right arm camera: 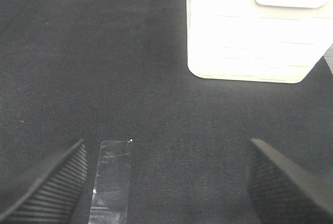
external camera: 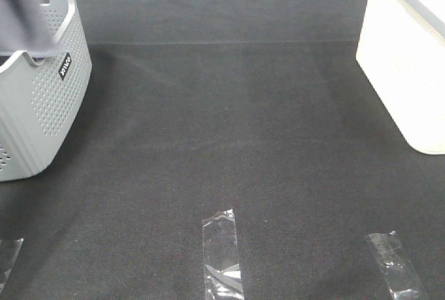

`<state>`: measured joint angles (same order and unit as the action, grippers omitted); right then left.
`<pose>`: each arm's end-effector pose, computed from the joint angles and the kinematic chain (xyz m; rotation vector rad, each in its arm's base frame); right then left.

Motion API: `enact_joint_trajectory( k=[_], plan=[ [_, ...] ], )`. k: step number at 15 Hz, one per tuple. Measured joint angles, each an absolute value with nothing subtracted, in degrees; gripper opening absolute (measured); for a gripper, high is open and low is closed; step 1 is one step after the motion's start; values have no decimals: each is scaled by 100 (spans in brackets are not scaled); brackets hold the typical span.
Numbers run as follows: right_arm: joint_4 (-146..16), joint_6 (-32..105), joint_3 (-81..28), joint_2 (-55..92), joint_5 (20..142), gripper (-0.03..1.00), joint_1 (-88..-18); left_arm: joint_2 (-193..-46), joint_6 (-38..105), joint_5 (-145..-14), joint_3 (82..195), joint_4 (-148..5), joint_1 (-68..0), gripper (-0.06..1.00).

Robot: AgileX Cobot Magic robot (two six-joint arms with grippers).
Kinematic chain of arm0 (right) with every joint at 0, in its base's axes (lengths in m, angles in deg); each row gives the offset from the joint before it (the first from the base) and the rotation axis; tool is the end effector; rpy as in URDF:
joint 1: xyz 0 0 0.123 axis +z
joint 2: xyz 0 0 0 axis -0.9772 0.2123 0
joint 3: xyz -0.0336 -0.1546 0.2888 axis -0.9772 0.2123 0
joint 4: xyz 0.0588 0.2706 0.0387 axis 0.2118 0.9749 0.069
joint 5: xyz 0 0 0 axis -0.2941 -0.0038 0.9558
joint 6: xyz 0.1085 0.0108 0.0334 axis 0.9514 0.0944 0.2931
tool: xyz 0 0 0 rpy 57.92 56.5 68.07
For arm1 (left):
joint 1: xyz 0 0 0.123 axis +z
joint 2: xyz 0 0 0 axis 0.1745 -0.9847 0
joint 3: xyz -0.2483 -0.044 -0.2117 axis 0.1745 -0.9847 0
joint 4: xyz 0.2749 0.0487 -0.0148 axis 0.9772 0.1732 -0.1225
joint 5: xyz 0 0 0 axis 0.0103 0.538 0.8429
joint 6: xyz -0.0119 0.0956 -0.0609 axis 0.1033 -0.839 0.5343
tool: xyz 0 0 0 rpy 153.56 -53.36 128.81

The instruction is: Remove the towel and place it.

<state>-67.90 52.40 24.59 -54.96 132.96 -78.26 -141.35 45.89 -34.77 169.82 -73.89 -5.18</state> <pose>-0.0064 0.0095 0.2814 -0.1184 2.0336 0.0328 0.4175 0.0121 0.5162 0.2358 2.0074 -0.0350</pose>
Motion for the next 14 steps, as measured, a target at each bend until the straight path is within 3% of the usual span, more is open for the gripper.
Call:
enact_joint_trajectory(
  k=[5, 9, 14],
  plan=[
    [-6773, 5240, 2459, -5496, 13296, 78, -7826, -13716, 3300, -2795, 16982, -9457, -541, 0],
    [-5857, 5171, 2459, -5044, 13170, 78, -7826, -13642, 2584, -1889, 16982, -10781, -541, 0],
    [-3897, 3309, 2413, -3411, 12700, 76, -7826, -13642, 2475, -1431, 16982, -11130, -638, 0]
  ],
)
